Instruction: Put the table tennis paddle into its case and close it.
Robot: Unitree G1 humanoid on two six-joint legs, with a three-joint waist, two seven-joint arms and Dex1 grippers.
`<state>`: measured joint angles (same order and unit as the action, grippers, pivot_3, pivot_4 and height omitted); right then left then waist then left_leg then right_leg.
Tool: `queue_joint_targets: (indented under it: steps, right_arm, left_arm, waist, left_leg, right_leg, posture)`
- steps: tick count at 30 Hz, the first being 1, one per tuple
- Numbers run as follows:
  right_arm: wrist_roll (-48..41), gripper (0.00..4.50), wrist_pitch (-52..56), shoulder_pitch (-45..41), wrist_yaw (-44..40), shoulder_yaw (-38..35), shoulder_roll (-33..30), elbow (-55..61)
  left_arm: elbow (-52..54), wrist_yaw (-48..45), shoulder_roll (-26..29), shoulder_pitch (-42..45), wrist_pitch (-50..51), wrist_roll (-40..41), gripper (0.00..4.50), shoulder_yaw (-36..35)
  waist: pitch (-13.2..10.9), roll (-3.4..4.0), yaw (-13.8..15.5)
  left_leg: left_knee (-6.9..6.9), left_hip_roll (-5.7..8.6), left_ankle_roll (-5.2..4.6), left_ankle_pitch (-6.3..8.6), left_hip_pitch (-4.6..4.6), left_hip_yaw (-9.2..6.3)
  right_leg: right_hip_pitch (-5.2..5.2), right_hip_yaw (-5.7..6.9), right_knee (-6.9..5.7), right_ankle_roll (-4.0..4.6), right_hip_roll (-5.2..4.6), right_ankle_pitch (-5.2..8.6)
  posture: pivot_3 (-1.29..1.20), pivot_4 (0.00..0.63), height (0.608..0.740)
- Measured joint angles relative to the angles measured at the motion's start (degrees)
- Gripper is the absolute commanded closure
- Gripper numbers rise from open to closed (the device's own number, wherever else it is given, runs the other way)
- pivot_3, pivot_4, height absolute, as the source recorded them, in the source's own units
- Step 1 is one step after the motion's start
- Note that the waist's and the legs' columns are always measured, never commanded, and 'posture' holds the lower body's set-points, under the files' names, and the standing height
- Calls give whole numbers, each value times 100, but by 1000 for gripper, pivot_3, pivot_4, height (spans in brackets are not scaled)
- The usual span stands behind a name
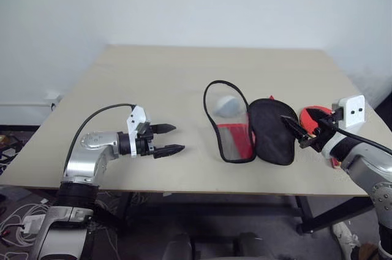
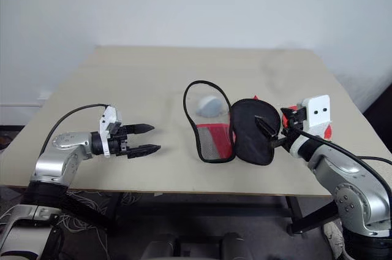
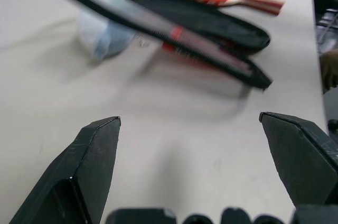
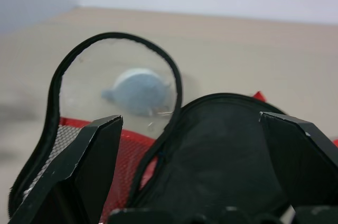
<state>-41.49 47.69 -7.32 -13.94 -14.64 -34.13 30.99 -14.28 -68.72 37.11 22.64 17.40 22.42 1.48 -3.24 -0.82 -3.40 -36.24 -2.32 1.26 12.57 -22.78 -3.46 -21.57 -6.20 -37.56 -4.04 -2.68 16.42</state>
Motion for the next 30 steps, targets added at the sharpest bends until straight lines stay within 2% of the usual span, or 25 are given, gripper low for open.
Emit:
queue_joint_targets:
  steps: [13,20,30]
  right_arm:
    - [536,13,-43,-328,-9,149,59,-764]
    - [750,13,7,-314,6,-276,-19,-1362]
    - [1214,13,657,-347,158,-549,-341,-2652]
  left_arm:
    - [616,161,-169,-148,280,78,0,5]
    - [1040,151,-317,-83,783,98,0,318]
    - [831,-79,-335,52,790,3,0,598]
  waist:
    - [0,1,55]
    - [0,1,53]
    - [2,8,47]
  left_leg:
    - [-11,0,0,-1,5,2]
    - [-15,1,0,-1,6,2]
    - [-18,1,-1,-1,9,5]
  right_leg:
    - [7,0,-3,4,0,1]
    - [11,0,-4,3,0,0]
    - [11,-5,-7,4,2,0]
  posture:
    - [0,0,740]
    - [0,0,740]
    - [0,0,740]
